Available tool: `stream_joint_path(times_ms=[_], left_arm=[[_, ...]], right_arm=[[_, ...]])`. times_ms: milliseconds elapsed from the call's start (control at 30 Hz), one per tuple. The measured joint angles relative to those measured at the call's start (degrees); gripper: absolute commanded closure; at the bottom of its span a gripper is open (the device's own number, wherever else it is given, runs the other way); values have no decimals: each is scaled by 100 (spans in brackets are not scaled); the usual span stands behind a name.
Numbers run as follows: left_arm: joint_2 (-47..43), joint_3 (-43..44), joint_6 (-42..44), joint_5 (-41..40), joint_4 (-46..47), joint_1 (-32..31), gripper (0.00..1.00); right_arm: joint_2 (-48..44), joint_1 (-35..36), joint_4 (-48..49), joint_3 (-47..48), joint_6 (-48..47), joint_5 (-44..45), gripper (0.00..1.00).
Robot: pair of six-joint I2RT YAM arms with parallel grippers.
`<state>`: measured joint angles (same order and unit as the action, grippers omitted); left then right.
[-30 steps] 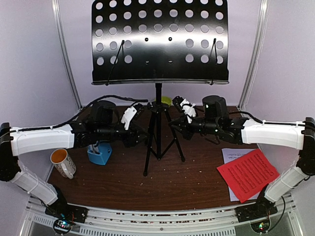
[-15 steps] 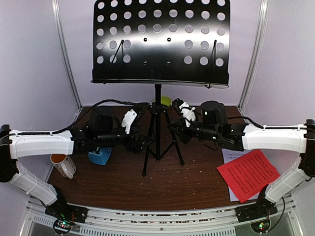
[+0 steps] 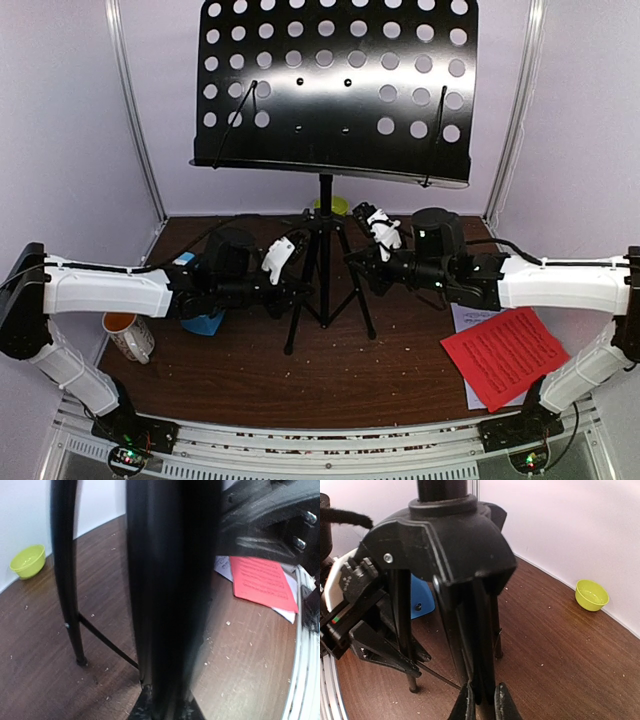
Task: Set up the instrument practice props
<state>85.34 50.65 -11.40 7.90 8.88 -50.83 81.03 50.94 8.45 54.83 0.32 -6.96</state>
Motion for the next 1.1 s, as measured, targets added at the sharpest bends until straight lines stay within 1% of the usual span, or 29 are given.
stream_joint_path(times_ms=[33,200,467,567,767,867,1100], left_arm=[[-35,-7,98,39,-28,-24,100],[-348,-271,199,168,-76,-70,100],[-706,-708,407,437,37,-70,100],[-619,-675,466,437,111,-63,100],[-85,-302,601,247,273,35,100],[101,-157,636,133,363,114,100],[535,247,745,46,378,474,100]], right_arm=[[-28,7,-63,0,-4,22,100],[-249,68,-428,-37,-15,26,100],[-728,225,-450,-511,-17,-118,100],[-754,225,-431,-538,-15,-72,100],[-662,164,-291,-529,-59,321,100],[-520,92,-155,-476,-105,533,100],[105,-205,-15,-11,-308,688,100]])
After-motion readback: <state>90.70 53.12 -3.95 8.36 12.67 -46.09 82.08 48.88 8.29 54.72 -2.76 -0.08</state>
